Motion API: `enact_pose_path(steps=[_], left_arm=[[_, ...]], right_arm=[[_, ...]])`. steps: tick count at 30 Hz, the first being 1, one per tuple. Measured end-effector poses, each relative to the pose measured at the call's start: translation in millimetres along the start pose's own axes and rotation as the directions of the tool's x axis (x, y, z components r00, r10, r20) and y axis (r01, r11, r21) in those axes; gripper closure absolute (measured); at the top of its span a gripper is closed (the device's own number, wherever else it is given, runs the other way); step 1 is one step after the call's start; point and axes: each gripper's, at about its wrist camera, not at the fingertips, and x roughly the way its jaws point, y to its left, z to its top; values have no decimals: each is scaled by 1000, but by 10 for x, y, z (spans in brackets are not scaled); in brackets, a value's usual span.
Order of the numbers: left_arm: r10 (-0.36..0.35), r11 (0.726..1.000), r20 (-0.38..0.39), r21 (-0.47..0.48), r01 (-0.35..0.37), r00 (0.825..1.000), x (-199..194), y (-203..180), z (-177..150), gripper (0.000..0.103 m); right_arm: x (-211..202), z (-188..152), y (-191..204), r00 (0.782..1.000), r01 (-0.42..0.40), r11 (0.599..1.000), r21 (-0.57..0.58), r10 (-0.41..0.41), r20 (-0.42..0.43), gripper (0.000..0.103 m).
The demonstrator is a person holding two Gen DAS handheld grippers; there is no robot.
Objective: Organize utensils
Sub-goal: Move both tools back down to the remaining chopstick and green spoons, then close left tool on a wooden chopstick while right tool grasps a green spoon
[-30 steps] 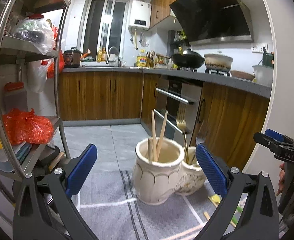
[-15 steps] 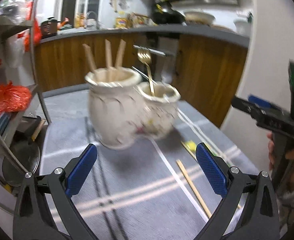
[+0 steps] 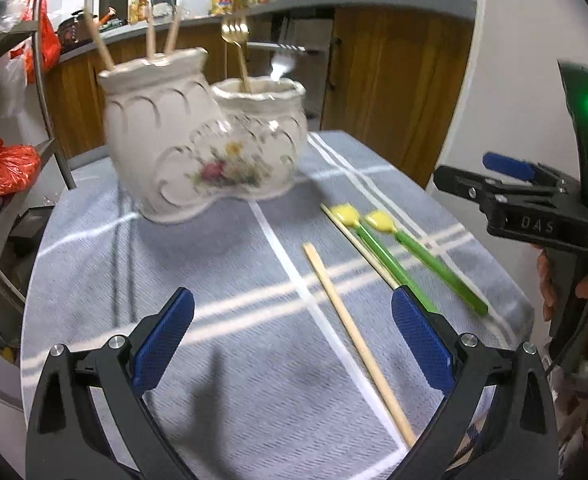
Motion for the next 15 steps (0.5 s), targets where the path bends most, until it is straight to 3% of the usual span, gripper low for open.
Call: enact_pose_path(steps=[7, 15], left_arm=[[-13, 1000, -35, 4, 13, 999, -4, -93, -56, 23], [-31, 998, -72, 49, 34, 997, -10, -257, -135, 53]], right_arm=[[4, -69, 44, 1000, -8, 1000, -22, 7, -21, 5], [19, -152, 21, 999, -10, 1000, -17, 9, -45, 5]])
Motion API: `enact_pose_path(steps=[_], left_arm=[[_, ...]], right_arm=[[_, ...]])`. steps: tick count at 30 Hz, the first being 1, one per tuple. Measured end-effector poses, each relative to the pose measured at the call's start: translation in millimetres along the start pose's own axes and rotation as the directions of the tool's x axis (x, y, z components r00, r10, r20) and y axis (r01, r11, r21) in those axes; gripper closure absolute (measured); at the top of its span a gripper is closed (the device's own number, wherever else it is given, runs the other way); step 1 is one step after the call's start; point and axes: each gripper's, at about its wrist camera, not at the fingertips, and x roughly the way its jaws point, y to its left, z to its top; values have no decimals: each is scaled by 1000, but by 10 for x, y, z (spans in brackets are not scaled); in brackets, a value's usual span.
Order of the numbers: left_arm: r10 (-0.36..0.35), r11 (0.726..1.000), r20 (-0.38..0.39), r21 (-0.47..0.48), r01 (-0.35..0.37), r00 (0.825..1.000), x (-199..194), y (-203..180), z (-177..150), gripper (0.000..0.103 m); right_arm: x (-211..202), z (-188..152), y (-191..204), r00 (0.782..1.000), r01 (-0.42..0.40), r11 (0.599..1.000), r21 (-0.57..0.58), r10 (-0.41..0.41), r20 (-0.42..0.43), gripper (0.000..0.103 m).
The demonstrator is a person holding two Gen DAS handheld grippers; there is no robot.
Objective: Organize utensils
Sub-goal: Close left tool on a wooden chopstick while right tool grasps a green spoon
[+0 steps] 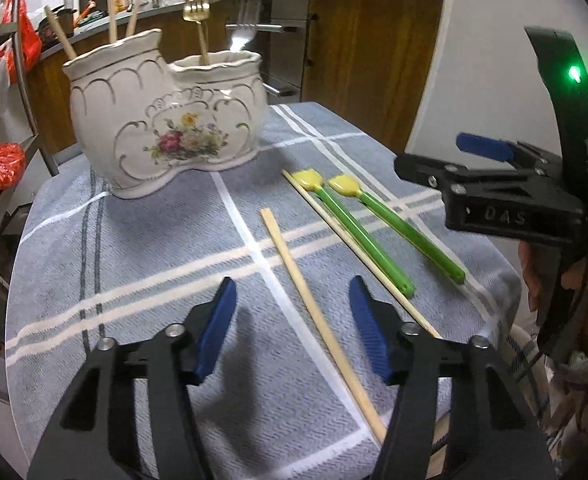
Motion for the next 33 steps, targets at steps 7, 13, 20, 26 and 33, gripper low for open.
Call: enact_pose_path(steps=[7, 13, 20, 26, 33], left_arm=[[34, 999, -27, 43, -33, 999, 93, 11, 7, 94], [21, 1000, -19, -10, -21, 1000, 88, 303, 91, 97], [57, 998, 28, -42, -56, 998, -51, 610, 153, 97], [61, 997, 36, -45, -59, 997, -102, 747, 147, 97], [41, 999, 40, -22, -40, 998, -112, 745, 138, 97]], right_arm=[[2, -29, -11, 1000, -6, 1000, 3, 6, -6, 5], [24, -67, 19, 1000, -20, 1000, -3, 20, -23, 5], [84, -77, 108, 996, -63, 998, -20, 61, -63, 5], [144, -77, 269, 986, -120, 989, -82, 109, -127, 22], [195, -83, 357, 973, -157, 982, -106, 135, -190, 60]])
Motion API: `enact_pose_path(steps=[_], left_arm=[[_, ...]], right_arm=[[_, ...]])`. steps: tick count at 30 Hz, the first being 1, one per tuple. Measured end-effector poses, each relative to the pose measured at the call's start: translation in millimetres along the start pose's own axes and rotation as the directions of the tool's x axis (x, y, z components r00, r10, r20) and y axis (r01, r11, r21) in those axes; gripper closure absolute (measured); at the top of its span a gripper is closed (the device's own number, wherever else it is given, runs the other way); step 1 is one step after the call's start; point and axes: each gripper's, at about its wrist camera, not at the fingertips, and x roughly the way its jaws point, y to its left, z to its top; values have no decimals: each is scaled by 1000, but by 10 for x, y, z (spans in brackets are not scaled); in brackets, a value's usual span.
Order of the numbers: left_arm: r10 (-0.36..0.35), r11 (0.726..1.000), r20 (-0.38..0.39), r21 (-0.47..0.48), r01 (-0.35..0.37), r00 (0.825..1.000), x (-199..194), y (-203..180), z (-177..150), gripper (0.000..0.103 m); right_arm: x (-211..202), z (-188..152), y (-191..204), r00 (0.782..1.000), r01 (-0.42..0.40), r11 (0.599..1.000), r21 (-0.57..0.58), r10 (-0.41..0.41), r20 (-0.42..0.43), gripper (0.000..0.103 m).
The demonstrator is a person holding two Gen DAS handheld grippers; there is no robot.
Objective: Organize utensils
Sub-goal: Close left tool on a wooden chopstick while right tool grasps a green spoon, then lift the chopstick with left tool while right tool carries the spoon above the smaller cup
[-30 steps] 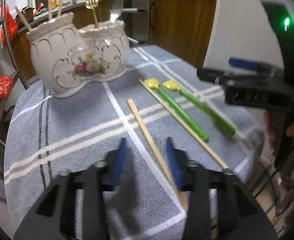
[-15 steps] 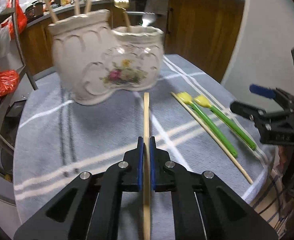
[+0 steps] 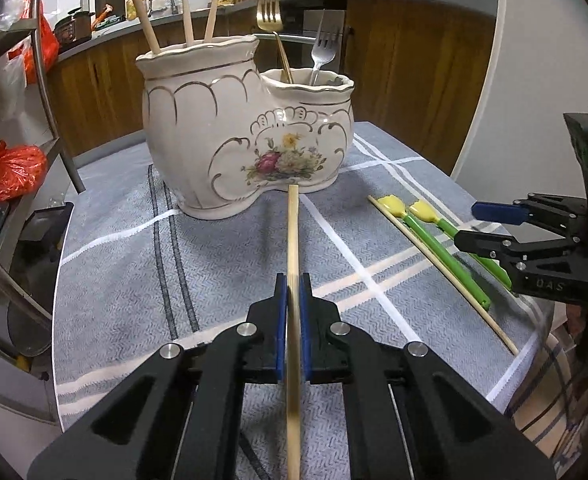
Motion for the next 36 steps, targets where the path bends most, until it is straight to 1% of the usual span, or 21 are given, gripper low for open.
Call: enact_pose_path(steps=[1, 2, 3, 4, 5, 7, 10, 13, 16, 18, 22, 23, 27, 31, 34, 36], left_arm=[[-3, 1000, -1, 3, 3, 1000, 2, 2, 3, 97], [-5, 1000, -1, 4, 5, 1000, 8, -1, 4, 97], [-7, 1000, 0, 4, 7, 1000, 20, -6, 6, 97], [-10, 1000, 0, 6, 10, 1000, 13, -3, 8, 97], [-12, 1000, 1, 8, 12, 1000, 9, -3, 8, 97], [-14, 1000, 3, 11, 14, 1000, -5, 9, 7, 97], [-20, 1000, 8, 10, 19, 1000, -15, 10, 11, 97], [-26, 1000, 15, 9, 26, 1000, -34, 23, 20, 97], [-31, 999, 21, 12, 31, 999, -55, 43, 24, 97], [-38, 999, 33, 14, 38, 999, -82, 51, 34, 97], [-66, 998, 65, 25, 65, 996, -139, 56, 44, 97], [-92, 996, 89, 26, 90, 992, -175, 65, 44, 97], [-135, 991, 179, 39, 130, 975, -313, 77, 43, 97], [-128, 991, 250, 79, 112, 960, -440, 81, 116, 97], [-140, 989, 312, 96, 115, 940, -557, 127, 220, 97], [-146, 987, 368, 109, 114, 918, -673, 176, 328, 97]], right_arm=[[18, 1, 8, 1000, -9, 1000, -1, 9, -11, 65], [38, -1, 13, 1000, -13, 1000, -2, 13, -22, 67], [73, -3, 23, 999, -16, 1000, -6, 16, -38, 72], [90, 1, 22, 999, -21, 1000, -5, 20, -42, 75], [95, 9, 17, 999, -28, 1000, -1, 28, -43, 77], [104, 28, 4, 998, -48, 999, 6, 48, -45, 85], [118, 46, -11, 996, -77, 997, 16, 78, -46, 93], [120, 50, -43, 995, -92, 995, 30, 93, -47, 93], [95, 50, -38, 997, -68, 997, 26, 69, -34, 93], [30, 61, -45, 998, -64, 997, 30, 64, -4, 93], [-133, 120, -42, 993, -79, 996, 43, 75, 90, 93], [-173, 132, -39, 990, -80, 996, 44, 75, 117, 93], [-315, 194, -22, 973, -84, 995, 51, 71, 219, 93], [-422, 321, -25, 954, -89, 994, 63, 66, 293, 93], [-481, 470, -21, 938, -102, 993, 64, 74, 338, 93], [-525, 598, 5, 925, -109, 992, 56, 81, 371, 93]])
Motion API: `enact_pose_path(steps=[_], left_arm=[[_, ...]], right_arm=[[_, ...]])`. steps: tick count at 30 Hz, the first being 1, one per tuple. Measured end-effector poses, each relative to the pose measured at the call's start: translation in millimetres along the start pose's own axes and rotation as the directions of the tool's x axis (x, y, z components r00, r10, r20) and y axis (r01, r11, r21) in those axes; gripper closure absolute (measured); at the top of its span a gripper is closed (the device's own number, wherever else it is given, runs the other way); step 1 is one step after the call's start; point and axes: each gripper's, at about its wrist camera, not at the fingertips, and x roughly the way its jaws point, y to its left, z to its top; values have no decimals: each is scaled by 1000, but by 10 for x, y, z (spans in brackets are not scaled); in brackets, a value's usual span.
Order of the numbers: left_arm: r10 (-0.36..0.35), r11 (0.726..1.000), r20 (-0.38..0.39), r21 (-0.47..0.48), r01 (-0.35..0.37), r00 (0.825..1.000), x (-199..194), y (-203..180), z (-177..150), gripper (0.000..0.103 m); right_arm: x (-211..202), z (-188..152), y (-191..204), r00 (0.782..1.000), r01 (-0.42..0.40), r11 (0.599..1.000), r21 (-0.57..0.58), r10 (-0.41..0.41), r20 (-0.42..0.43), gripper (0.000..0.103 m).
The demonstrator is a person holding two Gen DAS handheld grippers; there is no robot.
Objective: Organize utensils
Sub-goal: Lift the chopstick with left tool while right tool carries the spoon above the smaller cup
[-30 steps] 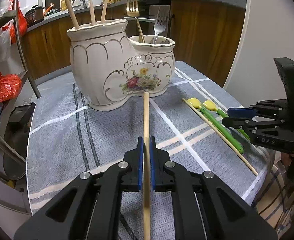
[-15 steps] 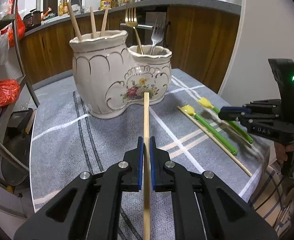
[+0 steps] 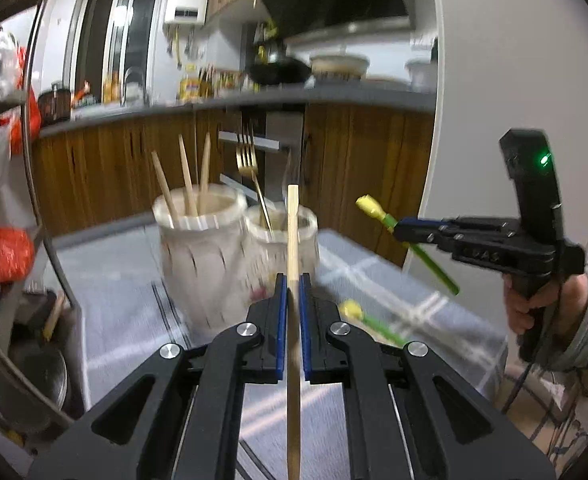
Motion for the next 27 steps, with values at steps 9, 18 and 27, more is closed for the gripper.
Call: enact_pose_path(steps=[9, 18, 27], left_arm=[[29, 1000, 214, -12, -27, 976, -131, 423, 636, 97], [49, 991, 303, -137, -8, 952, 197, 1069, 927, 97], [34, 968, 331, -246, 51, 943, 676, 1346, 856, 97]], right_arm=[[228, 532, 109, 991, -60, 998, 11, 58, 124, 93], [557, 738, 107, 981, -131, 988, 83, 116, 158, 93], [815, 800, 73, 972, -162, 979, 127, 136, 192, 93]])
